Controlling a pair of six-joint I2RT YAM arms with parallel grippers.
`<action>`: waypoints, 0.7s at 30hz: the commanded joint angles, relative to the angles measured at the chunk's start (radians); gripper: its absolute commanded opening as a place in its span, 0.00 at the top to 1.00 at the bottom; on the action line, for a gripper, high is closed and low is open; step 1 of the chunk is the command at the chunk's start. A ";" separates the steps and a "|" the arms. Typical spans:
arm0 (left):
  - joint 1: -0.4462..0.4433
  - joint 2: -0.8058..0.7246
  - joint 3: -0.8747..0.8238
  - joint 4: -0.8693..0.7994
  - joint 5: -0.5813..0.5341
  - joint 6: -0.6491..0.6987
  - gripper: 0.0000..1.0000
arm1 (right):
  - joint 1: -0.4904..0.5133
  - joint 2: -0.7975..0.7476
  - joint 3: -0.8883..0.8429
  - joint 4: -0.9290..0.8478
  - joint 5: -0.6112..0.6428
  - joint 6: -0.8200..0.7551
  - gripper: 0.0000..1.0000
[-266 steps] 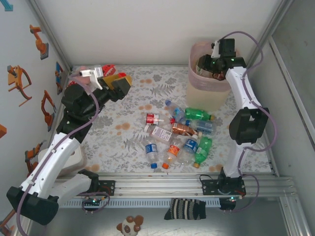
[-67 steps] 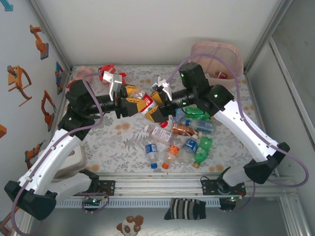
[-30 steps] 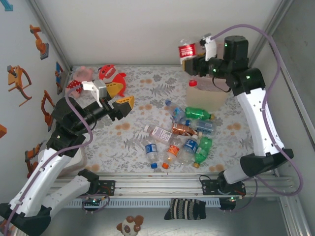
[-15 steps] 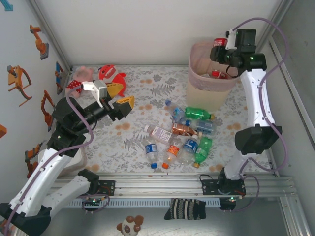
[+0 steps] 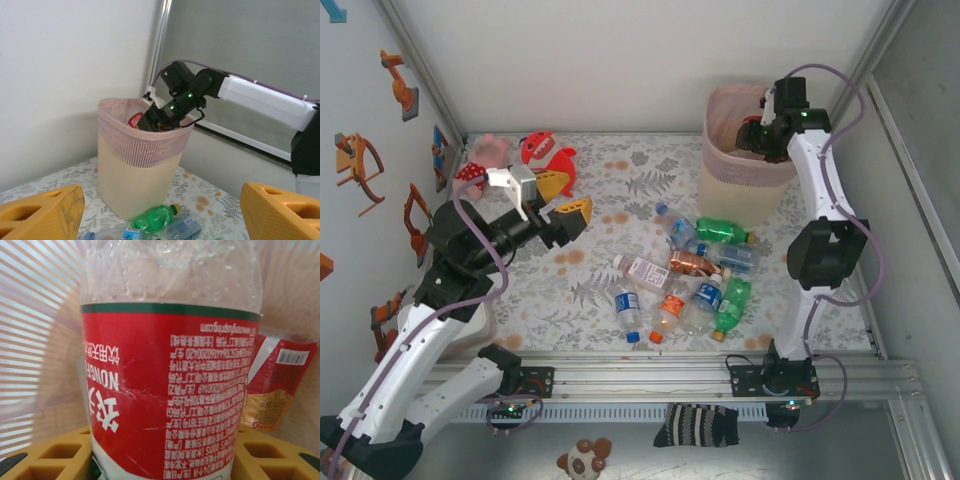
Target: Put the plastic bottles in the bin
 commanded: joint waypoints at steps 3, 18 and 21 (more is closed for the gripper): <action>0.000 -0.034 -0.022 -0.015 -0.017 -0.013 0.19 | -0.005 0.062 0.016 -0.043 -0.002 0.025 0.49; 0.000 -0.052 -0.027 -0.045 -0.044 -0.006 0.19 | -0.005 0.139 0.035 -0.047 -0.002 0.049 0.30; -0.001 -0.047 -0.025 -0.045 -0.045 -0.006 0.19 | -0.006 0.117 0.047 -0.055 0.003 0.047 0.26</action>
